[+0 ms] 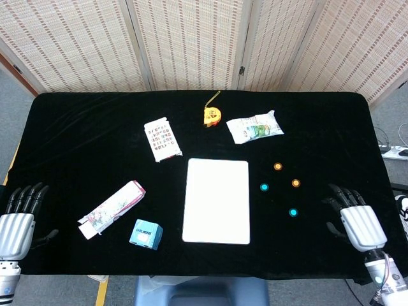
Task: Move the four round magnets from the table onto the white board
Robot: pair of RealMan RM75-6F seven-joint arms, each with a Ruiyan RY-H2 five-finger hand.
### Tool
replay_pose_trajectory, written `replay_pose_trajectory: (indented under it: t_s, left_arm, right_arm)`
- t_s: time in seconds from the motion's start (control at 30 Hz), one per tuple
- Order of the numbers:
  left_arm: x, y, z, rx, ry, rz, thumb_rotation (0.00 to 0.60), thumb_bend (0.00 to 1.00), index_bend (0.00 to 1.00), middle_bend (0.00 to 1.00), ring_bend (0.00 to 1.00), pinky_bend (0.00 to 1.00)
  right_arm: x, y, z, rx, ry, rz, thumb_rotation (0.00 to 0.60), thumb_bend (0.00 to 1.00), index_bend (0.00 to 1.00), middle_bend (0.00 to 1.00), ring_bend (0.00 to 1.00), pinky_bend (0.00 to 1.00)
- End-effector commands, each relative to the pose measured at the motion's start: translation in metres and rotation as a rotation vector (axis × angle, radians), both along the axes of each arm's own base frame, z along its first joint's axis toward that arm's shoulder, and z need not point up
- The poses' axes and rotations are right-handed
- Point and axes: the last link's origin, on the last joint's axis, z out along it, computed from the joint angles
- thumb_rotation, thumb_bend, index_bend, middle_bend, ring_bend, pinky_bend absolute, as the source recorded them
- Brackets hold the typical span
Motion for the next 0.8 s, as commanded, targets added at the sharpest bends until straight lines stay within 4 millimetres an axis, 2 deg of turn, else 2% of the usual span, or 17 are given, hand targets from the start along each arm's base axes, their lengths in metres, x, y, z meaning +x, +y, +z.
replay_pose_trajectory:
  t_s: [0.03, 0.2, 0.47, 0.8]
  left_arm:
    - [0.0, -0.001, 0.0, -0.002, -0.001, 0.0, 0.6, 0.15, 0.01, 0.08, 0.06, 0.0]
    - [0.0, -0.002, 0.0, -0.005, -0.002, 0.0, 0.6, 0.15, 0.01, 0.08, 0.06, 0.0]
    - [0.0, -0.004, 0.0, -0.005, -0.004, 0.006, 0.6, 0.15, 0.01, 0.08, 0.06, 0.0]
    - [-0.002, -0.003, 0.0, -0.01, -0.01, 0.013, 0.6, 0.15, 0.01, 0.08, 0.06, 0.0]
  right_arm:
    - [0.001, -0.012, -0.017, 0.072, 0.007, 0.002, 0.6, 0.37, 0.4, 0.11, 0.09, 0.12]
    - [-0.004, -0.029, -0.041, 0.155, 0.0, -0.016, 0.6, 0.37, 0.45, 0.11, 0.09, 0.12]
    - [-0.008, -0.054, -0.072, 0.224, -0.005, -0.024, 0.6, 0.37, 0.45, 0.11, 0.09, 0.12]
    - [-0.013, -0.071, -0.09, 0.259, 0.014, -0.043, 0.6, 0.37, 0.45, 0.11, 0.09, 0.12]
